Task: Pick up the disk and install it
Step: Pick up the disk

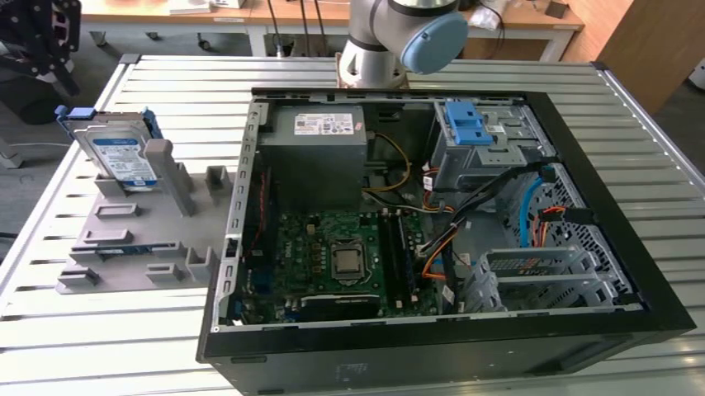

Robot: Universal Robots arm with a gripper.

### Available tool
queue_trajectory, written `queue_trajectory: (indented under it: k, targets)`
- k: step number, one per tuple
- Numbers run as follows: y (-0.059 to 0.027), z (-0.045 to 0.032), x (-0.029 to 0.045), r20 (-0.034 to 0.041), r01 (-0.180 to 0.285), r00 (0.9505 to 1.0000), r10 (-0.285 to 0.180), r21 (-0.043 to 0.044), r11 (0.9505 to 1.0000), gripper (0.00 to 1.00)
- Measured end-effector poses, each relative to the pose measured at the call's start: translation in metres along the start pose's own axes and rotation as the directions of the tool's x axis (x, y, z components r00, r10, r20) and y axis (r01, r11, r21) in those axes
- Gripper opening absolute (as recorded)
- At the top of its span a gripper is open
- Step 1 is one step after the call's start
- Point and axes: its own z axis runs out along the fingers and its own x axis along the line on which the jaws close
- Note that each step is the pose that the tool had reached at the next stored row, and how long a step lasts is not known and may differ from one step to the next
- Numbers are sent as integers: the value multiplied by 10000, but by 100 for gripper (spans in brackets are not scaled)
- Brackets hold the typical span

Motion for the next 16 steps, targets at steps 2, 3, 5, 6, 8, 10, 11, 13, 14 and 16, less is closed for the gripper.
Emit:
queue_trajectory:
  k: [2,3,5,6,8,10,11,13,14,16]
  targets:
    - [0,8,0,-3,359,9994,-359,-8,9994,11]
    - [0,14,0,-4,539,9985,-539,-13,9985,11]
    - [0,26,0,-6,914,9958,-914,-21,9958,11]
    - [0,32,1,-7,1092,9940,-1092,-26,9940,11]
    - [0,44,1,-8,1454,9894,-1454,-34,9894,11]
    - [0,56,1,-9,1809,9835,-1809,-42,9835,11]
    - [0,61,1,-10,1985,9801,-1985,-47,9801,11]
    - [0,73,1,-10,2347,9721,-2347,-55,9721,11]
    - [-1,79,2,-10,2522,9677,-2522,-59,9676,11]
    - [-1,87,2,-11,2868,9580,-2868,-68,9580,11]
